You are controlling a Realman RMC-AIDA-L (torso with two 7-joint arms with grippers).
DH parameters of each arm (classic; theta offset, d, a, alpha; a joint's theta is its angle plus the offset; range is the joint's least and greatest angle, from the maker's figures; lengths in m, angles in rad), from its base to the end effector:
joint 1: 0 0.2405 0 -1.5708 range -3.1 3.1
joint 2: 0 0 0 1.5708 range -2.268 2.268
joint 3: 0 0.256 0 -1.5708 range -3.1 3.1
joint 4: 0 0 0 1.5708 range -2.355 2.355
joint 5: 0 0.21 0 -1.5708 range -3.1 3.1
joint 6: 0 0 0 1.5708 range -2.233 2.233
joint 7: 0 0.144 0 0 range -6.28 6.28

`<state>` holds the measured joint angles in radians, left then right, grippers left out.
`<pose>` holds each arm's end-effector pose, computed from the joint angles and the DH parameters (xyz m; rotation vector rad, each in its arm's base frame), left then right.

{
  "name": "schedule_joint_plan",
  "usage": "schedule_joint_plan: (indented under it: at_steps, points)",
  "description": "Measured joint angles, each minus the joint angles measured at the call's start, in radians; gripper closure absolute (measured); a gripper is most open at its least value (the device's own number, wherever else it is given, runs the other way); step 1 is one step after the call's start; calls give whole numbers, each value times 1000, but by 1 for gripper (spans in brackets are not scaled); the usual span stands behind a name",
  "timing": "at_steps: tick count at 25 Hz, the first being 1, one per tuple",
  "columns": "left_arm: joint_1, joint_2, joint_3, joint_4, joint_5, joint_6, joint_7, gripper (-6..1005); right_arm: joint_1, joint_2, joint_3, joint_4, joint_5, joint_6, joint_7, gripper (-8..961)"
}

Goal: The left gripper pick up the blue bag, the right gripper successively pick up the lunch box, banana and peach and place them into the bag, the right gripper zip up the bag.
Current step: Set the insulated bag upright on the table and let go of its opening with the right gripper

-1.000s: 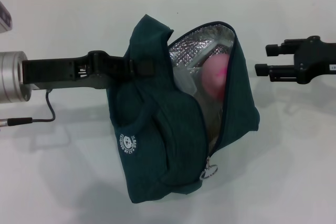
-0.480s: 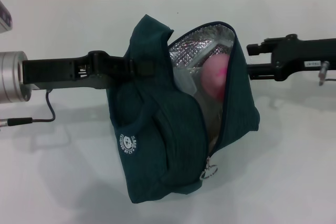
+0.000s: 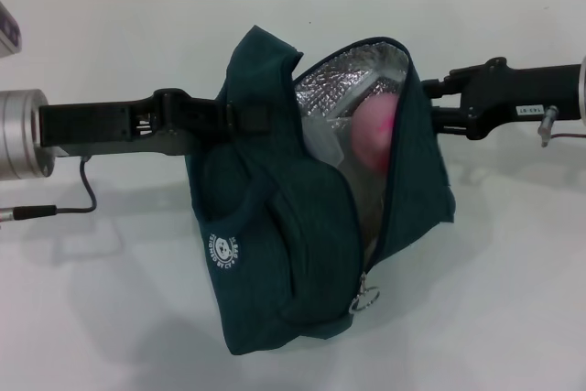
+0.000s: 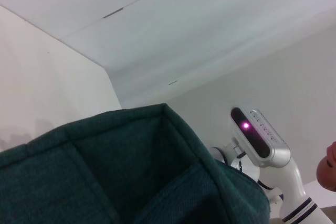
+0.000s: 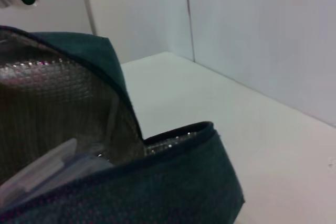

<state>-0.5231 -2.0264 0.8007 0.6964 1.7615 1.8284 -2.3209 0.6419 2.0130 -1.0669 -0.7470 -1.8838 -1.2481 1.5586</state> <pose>-0.2223 0.3134 0.0306 2.2624 1.5563 0.9304 0.2140 0.3945 -0.0020 -2.7230 0.4659 0.4091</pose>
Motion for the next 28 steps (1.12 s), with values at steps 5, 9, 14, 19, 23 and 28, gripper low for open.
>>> schedule_joint_plan:
  at_steps: [5, 9, 14, 19, 23, 28]
  points:
    - [0, 0, 0, 0, 0, 0, 0, 943, -2, 1, -7, 0, 2, 11, -14, 552]
    - [0, 0, 0, 0, 0, 0, 0, 943, -2, 4, -8, -1, 5, 5, -32, 698]
    - [2, 0, 0, -2, -1, 0, 0, 943, -2, 4, -9, -10, 17, -5, -35, 854]
    - [6, 0, 0, -2, -1, 0, 0, 943, -10, 0, 3, -18, 50, -42, -41, 885]
    - [0, -3, 0, -2, -1, 2, -1, 943, -36, -8, 9, -61, 102, -83, -40, 886]
    - [-24, -13, 2, -2, -1, 4, -1, 943, -67, -6, 69, -129, 109, -153, -28, 886]
